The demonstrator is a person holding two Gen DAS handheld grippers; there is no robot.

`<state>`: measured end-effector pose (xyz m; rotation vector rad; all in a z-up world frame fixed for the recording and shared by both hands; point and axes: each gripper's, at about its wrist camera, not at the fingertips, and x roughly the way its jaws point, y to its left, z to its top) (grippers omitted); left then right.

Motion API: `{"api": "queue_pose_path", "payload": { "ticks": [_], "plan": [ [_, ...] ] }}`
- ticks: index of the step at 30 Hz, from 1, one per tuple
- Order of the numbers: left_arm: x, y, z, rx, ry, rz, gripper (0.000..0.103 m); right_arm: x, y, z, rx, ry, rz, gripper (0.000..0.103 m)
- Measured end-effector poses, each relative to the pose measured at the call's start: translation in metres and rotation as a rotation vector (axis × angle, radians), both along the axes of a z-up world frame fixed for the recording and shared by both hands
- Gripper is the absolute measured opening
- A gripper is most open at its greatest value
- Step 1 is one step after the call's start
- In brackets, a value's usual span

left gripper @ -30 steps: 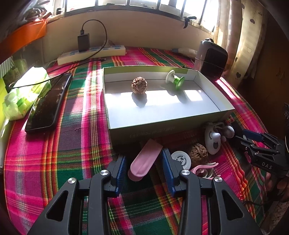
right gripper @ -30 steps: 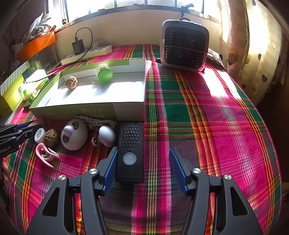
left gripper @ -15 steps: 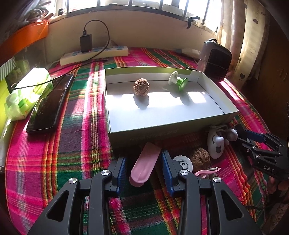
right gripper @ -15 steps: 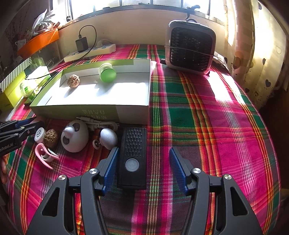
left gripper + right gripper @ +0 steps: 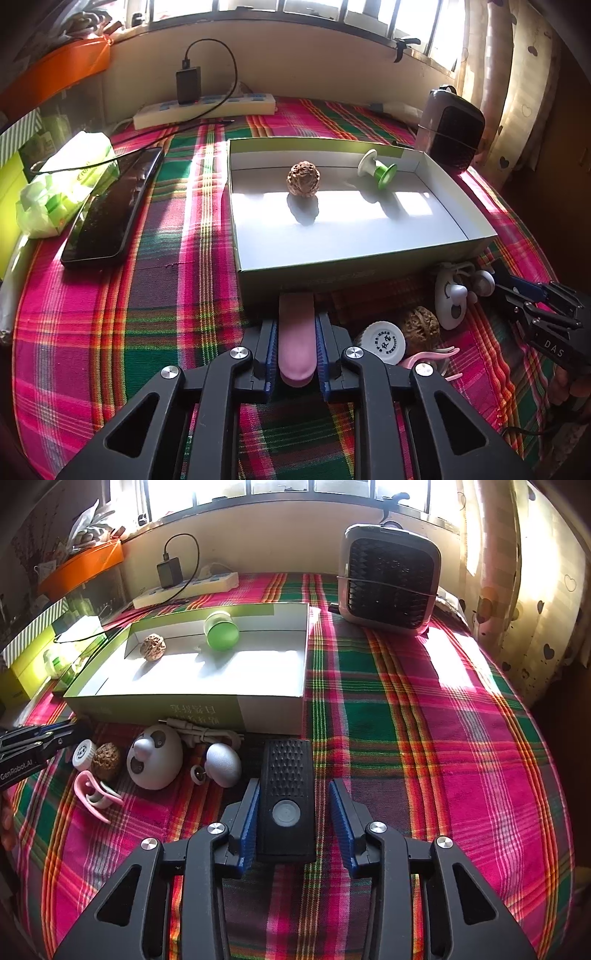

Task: Organize objects
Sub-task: 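Close the left gripper on the pink item while the right grasps the black remote, then carry the pink item and black remote over the white box with both grippers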

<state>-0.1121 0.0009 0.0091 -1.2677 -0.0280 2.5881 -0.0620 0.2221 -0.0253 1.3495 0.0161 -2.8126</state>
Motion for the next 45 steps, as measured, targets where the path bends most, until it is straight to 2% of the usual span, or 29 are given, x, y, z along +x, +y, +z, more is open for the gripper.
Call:
{"api": "queue_pose_path", "payload": {
  "ticks": [5,25,45],
  "plan": [
    [0.0,0.0,0.0,0.001,0.0,-0.001,0.016,0.0,0.0,0.0,0.0,0.002,0.0,0.028],
    [0.002,0.0,0.002,-0.003,0.004,-0.004,0.016,0.001,0.0,0.001,-0.002,0.002,-0.001,0.028],
    [0.013,0.003,0.029,0.031,0.062,-0.023,0.016,0.005,-0.006,0.023,-0.034,0.062,0.022,0.028]
  ]
}}
